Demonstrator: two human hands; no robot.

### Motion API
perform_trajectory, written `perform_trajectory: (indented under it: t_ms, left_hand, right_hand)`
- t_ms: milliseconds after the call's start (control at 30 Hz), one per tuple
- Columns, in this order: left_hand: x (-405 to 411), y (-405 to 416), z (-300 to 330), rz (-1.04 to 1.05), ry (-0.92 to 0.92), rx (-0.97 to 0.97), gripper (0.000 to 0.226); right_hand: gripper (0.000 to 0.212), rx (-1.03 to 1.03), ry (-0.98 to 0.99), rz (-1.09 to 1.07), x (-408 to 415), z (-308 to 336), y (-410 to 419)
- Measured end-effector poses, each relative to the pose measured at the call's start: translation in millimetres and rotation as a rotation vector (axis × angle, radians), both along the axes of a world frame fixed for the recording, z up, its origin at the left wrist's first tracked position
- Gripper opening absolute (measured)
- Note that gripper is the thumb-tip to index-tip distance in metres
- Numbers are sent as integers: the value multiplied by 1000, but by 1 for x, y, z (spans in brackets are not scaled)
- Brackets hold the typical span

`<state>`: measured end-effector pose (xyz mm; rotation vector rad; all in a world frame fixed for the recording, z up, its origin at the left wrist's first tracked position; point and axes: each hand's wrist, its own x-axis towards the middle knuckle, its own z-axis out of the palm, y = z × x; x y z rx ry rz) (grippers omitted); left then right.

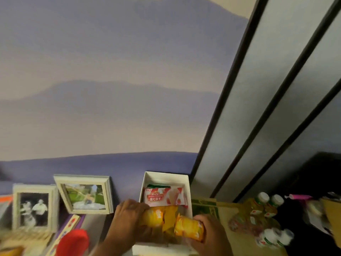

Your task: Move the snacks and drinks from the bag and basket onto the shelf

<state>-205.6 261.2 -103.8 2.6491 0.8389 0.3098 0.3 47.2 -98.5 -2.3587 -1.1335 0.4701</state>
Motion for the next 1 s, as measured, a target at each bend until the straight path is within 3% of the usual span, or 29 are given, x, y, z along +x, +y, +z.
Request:
perform_trajectory:
  t_ms: [200, 300, 533, 733, 833, 1000]
  left_hand:
    - [28, -5, -16, 129, 143, 3, 57]
    - [39, 0, -30, 161, 233, 46, 53]
    - [64, 23, -70, 72, 346, 105, 43]
    - [66, 23, -85, 21, 354, 123, 64]
    - [65, 20, -80, 42, 323, 92, 68]
    - [80, 16, -31, 176, 61, -19, 56]
  right_hand:
    - [62, -140, -117, 167, 37, -55, 48]
    - [61, -44, -200, 145, 35, -55, 59]
    - [54, -136, -287, 219, 46, -82, 84]
    - [61, -299, -331, 275, 42, -97, 97]
    - [68, -256, -341, 244, 38, -89, 98]
    - [59, -71, -390, 63, 43, -48, 89]
